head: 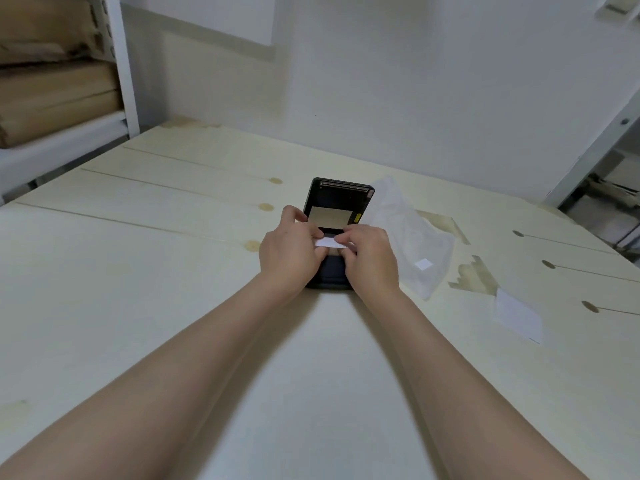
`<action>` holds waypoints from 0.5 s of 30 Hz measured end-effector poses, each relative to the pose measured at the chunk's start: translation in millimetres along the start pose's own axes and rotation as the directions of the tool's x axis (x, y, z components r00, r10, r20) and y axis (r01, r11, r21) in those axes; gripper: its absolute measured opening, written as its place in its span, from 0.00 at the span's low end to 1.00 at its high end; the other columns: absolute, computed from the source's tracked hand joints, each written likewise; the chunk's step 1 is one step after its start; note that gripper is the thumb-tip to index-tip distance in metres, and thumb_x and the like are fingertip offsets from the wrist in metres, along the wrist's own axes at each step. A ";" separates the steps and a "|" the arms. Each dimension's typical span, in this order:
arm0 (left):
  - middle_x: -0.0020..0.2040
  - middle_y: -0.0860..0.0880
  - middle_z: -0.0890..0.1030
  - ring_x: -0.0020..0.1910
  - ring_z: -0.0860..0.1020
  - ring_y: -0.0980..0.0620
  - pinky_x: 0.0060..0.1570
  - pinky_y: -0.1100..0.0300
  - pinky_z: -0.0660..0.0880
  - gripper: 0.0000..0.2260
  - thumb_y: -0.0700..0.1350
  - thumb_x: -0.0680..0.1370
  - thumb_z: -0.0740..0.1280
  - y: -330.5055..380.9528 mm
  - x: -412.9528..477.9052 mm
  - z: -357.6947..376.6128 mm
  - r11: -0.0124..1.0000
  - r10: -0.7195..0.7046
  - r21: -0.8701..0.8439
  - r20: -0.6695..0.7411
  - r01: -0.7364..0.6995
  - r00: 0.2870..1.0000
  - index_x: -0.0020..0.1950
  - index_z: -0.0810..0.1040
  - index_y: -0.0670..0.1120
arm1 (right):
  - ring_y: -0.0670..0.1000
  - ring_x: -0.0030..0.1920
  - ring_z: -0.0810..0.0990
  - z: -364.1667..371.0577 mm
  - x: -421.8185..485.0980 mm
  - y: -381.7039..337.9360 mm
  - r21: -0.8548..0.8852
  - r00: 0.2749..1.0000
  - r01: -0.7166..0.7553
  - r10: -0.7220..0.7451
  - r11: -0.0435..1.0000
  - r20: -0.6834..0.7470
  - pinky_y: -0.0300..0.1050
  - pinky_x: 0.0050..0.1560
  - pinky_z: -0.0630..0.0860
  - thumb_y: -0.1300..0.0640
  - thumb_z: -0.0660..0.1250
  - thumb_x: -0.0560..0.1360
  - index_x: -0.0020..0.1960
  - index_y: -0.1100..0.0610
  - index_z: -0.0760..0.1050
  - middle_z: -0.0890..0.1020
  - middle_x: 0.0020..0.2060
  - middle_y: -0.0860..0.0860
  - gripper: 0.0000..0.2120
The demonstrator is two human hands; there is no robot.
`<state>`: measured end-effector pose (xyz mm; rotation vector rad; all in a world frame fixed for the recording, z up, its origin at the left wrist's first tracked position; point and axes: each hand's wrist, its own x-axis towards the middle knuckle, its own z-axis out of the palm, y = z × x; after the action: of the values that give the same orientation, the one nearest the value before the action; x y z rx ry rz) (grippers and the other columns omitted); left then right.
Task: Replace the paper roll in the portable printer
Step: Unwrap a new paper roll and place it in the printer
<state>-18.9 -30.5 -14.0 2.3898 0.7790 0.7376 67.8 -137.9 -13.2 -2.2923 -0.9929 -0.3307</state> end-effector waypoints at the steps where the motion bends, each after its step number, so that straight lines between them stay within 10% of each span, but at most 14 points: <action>1: 0.64 0.51 0.72 0.45 0.81 0.43 0.42 0.58 0.71 0.11 0.52 0.76 0.69 0.3 -0.1 0.4 1.000 -0.004 0.013 0.003 0.004 1.000 0.55 0.83 0.50 | 0.54 0.61 0.73 1.6 0.8 2.3 0.001 1.000 0.003 -0.003 1.000 -0.015 0.48 0.52 0.76 0.64 0.67 0.76 0.53 0.58 0.83 0.80 0.55 0.51 0.09; 6: 0.67 0.51 0.69 0.56 0.78 0.46 0.44 0.57 0.72 0.15 0.54 0.77 0.69 -1.9 2.8 3.1 0.999 0.024 0.044 0.028 -0.025 0.999 0.60 0.82 0.49 | 0.54 0.60 0.72 4.7 2.6 9.5 -0.005 1.000 0.023 -0.023 1.000 -0.004 0.38 0.47 0.68 0.61 0.67 0.78 0.57 0.57 0.83 0.79 0.53 0.52 0.10; 15: 0.80 0.58 0.57 0.80 0.47 0.52 0.72 0.48 0.64 0.40 0.64 0.73 0.69 -15.4 -9.4 0.9 0.977 0.193 0.014 0.352 -0.211 0.916 0.79 0.59 0.52 | 0.51 0.62 0.71 5.4 1.8 8.0 -0.002 0.999 0.041 -0.041 0.999 0.003 0.50 0.50 0.76 0.58 0.65 0.79 0.57 0.56 0.83 0.79 0.56 0.50 0.10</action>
<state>-30.4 -26.0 -27.2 2.5741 0.4118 0.3513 74.8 -137.8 -20.1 -2.2778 -1.0423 -0.3457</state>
